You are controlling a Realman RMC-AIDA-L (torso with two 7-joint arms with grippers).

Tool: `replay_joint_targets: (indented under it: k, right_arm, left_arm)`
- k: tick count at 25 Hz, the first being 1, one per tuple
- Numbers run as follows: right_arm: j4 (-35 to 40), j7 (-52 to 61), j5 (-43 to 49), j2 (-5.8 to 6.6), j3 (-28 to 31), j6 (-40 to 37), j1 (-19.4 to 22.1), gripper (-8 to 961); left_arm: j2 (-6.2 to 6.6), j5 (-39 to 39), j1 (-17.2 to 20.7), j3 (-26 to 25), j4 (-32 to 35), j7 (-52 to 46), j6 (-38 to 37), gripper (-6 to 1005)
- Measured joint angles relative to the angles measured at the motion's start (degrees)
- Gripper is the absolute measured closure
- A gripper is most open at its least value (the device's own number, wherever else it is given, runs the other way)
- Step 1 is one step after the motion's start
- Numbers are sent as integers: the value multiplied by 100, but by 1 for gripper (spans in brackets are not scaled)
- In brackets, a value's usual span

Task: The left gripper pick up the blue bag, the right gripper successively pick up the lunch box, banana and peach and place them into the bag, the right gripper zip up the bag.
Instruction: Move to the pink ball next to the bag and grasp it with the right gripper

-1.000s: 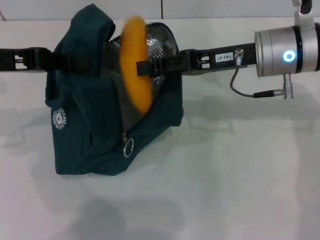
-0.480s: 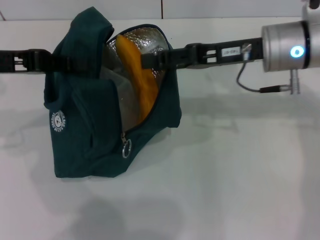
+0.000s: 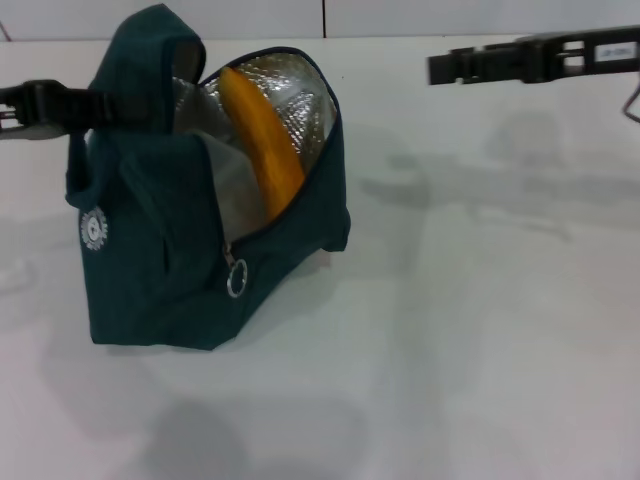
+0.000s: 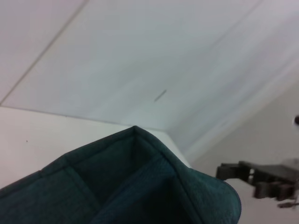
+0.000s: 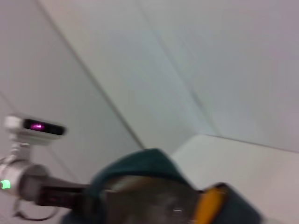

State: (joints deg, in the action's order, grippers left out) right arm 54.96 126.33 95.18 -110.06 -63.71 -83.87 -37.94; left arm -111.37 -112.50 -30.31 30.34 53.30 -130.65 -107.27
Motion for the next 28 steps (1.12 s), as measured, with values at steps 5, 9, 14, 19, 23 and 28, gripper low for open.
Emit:
replay_joint_targets:
  k: [5,9,14,19,23,28]
  right_arm:
    - [-44,-86,553,11,333,172,154,249]
    - [-49,-241,919,-116,339,379,199,249]
    - [-149,-487,1271,-293,302,588,156,250]
    - [-313,-719,1315,-380,287,746,127,250]
    - [-443,-797,1319,-386,273,781,106,251]
    - [-620,-954,1330,-462,176,823,13,252]
  left_arm:
    - [85,352,4,-87,-393,42,8,942]
    - [114,663,20,-210,-572,97,24,942]
    - [110,887,41,-447,-683,179,36,941]
    - [78,1179,99,-518,-689,232,41,941]
    - [64,1270,118,-525,-745,303,57,941]
    - [63,1289,165,-569,-948,469,187,940]
